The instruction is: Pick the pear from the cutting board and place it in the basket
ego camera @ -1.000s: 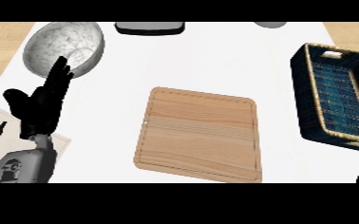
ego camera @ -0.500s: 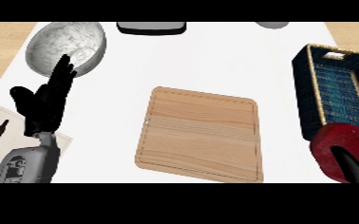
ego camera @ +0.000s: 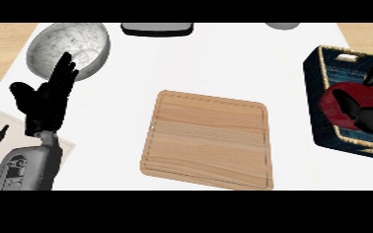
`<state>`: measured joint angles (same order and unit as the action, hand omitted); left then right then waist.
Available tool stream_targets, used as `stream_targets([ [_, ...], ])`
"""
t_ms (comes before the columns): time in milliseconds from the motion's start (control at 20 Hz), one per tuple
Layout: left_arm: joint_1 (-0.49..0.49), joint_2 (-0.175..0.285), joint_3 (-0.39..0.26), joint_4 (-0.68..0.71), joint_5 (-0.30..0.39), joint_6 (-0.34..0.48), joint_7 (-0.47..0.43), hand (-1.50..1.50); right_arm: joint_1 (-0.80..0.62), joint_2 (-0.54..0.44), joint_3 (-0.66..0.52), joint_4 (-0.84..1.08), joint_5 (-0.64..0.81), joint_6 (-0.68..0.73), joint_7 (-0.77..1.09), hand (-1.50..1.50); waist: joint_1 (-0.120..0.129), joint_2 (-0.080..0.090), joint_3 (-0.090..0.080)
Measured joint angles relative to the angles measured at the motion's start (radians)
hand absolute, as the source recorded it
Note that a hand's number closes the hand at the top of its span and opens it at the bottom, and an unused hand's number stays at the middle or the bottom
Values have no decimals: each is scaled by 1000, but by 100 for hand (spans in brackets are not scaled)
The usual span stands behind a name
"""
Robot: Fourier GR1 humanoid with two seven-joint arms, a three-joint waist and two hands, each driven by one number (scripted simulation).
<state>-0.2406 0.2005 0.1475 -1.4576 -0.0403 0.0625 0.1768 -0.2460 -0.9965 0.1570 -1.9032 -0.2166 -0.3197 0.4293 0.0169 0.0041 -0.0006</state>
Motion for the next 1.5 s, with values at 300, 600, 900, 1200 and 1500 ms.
stream_targets([
  [300, 22, -11, -10, -19, -12, 7, -1, 0, -63, 82, -39, 213, 31, 128, -90, 150, -5, -1, 1],
  [600, 45, -15, -7, -26, -10, 1, -13, 0, -105, 148, -113, 366, 21, 261, -172, 150, -10, -3, 1],
  [900, 23, -10, -2, -7, -8, -5, -22, 0, -138, 31, -85, 399, 263, 278, -339, 150, -2, -1, 1],
  [1200, 24, -19, -14, -23, -14, -1, -6, 0, -175, 10, -19, 450, 536, 167, -478, 150, 4, 0, 1],
  [1500, 26, -4, 1, -24, -3, -17, 0, 0, -268, 104, -14, 576, 682, 153, -533, 150, -3, -2, 0],
])
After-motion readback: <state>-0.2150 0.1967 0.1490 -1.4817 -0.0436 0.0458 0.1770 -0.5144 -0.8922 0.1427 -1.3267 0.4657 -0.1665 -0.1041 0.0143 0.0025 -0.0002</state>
